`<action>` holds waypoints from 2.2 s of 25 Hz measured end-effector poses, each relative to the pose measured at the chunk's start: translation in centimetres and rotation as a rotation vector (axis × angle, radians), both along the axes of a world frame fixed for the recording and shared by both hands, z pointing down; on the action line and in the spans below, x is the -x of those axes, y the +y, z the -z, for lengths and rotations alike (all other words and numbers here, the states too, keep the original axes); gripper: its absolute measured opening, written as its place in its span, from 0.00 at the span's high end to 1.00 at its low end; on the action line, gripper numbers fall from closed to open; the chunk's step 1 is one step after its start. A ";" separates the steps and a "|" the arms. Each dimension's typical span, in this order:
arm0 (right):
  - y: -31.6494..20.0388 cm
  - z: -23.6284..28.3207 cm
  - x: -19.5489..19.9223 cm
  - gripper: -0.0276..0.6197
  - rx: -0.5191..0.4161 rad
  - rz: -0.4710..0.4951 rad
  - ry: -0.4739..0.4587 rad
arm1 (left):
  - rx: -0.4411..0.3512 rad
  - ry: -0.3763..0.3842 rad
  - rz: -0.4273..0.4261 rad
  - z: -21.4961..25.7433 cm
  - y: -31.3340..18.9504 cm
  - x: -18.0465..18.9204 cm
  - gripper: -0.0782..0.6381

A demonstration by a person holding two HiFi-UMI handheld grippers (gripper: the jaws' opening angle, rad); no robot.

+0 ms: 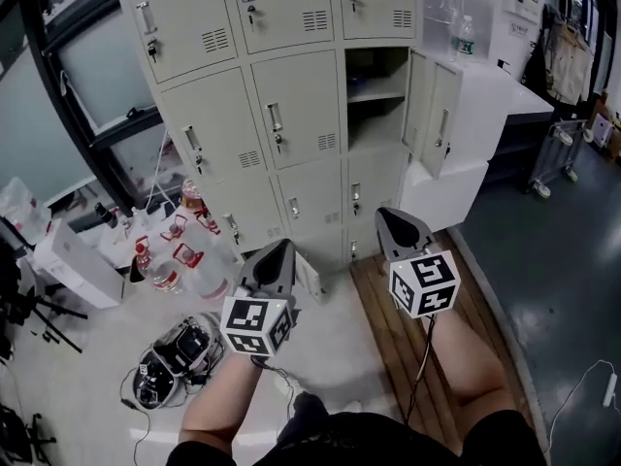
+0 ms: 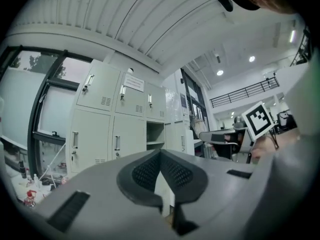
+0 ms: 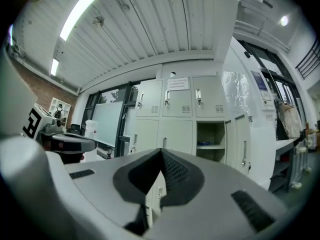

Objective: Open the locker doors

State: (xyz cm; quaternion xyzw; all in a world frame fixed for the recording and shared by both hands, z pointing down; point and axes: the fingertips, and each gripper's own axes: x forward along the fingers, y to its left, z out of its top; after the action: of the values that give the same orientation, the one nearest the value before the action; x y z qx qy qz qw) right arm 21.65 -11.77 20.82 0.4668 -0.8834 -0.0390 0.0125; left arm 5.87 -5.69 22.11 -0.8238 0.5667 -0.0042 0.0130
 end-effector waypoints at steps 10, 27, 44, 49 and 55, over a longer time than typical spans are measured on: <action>-2.5 7.7 9.8 0.96 -0.023 0.179 -0.050 | -0.057 0.027 0.088 6.7 -2.0 9.0 0.89; -9.1 18.1 26.1 0.96 -0.083 0.399 -0.106 | -0.100 0.009 0.167 15.6 -8.5 20.3 0.89; -17.4 25.5 43.3 0.90 -0.125 0.485 -0.134 | -0.103 0.027 0.158 19.2 -15.5 33.2 0.89; -19.1 27.2 47.3 0.87 -0.156 0.478 -0.123 | -0.093 0.020 0.146 19.9 -17.1 35.8 0.89; -21.7 29.2 50.6 0.82 -0.181 0.450 -0.133 | -0.088 0.005 0.137 20.6 -18.6 37.8 0.89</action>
State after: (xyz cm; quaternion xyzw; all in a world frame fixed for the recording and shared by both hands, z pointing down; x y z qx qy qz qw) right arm -28.92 -33.46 -8.41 0.2592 -0.9568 -0.0889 -0.0967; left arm -31.89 -24.32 1.47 -0.7817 0.6215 0.0217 0.0476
